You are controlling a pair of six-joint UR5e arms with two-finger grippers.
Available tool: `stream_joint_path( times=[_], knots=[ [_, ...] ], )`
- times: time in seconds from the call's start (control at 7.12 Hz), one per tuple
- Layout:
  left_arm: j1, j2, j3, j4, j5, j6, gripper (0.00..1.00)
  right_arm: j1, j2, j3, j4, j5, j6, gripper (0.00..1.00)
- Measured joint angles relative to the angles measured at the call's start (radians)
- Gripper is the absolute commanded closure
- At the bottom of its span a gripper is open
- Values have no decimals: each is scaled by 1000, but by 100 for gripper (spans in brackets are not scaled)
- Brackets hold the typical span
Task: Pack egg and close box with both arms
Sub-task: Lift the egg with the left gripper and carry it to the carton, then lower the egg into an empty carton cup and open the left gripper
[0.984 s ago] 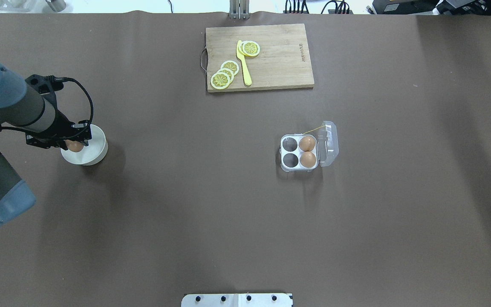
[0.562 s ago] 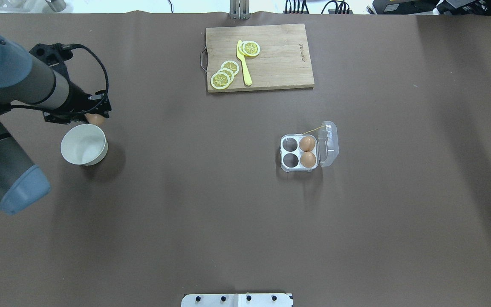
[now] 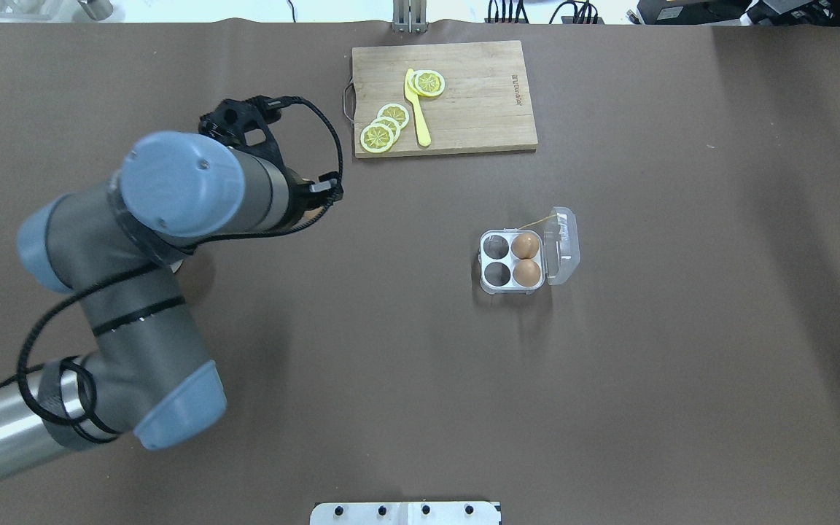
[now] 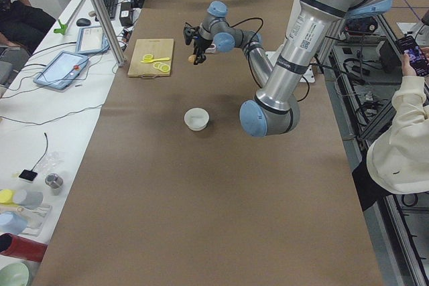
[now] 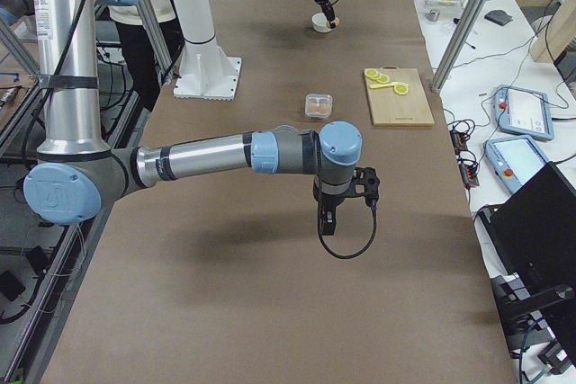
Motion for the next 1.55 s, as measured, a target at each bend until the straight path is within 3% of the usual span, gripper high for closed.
stream_joint_path(
  times=[0.14, 0.56, 0.98, 1.55],
  knots=[
    [73, -27, 37, -36, 102, -29, 100, -1, 0, 0, 0, 7, 1, 0],
    [225, -87, 249, -315, 381, -74, 100, -3, -1, 2, -1, 32, 11, 0],
    [258, -255, 456, -384, 436, -166, 100, -4, -1, 5, 2, 37, 26, 0],
    [266, -351, 555, -391, 438, -189, 100, -5, -3, 11, 1, 37, 28, 0]
  ],
)
